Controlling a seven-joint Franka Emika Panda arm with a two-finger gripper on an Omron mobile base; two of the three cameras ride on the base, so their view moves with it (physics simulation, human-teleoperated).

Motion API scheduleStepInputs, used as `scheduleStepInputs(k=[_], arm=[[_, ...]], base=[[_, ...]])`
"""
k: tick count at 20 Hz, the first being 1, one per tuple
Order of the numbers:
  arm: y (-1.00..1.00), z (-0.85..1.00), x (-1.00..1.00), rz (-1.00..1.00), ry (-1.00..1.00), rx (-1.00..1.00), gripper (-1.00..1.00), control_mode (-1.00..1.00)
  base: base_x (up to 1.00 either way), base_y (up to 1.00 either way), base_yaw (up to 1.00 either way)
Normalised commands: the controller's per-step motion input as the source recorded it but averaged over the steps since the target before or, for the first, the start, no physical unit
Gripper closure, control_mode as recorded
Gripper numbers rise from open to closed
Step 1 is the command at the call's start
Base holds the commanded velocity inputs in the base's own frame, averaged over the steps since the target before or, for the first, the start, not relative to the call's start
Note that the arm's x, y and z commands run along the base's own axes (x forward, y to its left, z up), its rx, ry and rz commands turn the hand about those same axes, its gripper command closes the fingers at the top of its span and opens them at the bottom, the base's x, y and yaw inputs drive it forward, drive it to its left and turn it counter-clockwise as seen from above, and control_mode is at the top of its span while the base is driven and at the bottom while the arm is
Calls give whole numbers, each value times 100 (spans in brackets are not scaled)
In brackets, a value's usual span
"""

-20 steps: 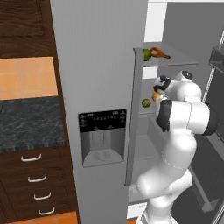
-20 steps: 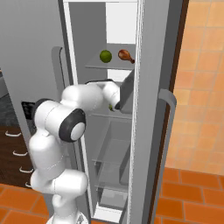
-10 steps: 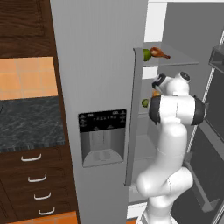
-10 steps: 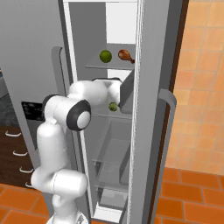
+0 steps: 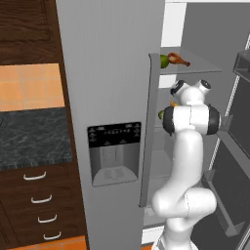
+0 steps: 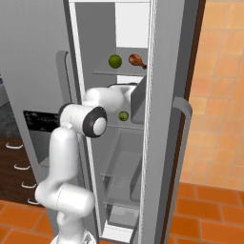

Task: Place one lime and one chicken drumstick in each tupperware on the nearby counter, to pack two identical lunches.

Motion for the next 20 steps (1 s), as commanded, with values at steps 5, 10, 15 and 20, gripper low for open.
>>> scheduleStepInputs(k=[5,10,15,20], arm=[[0,-71,34,6,5,0,-100,-100],[37,-81,-31,6,4,-4,100,-100],[44,-47,-99,1,0,-3,100,-100],[20,8,-100,0,-7,0,100,-100]], base=[[0,0,0],[0,0,0],[0,0,0],[0,0,0]])
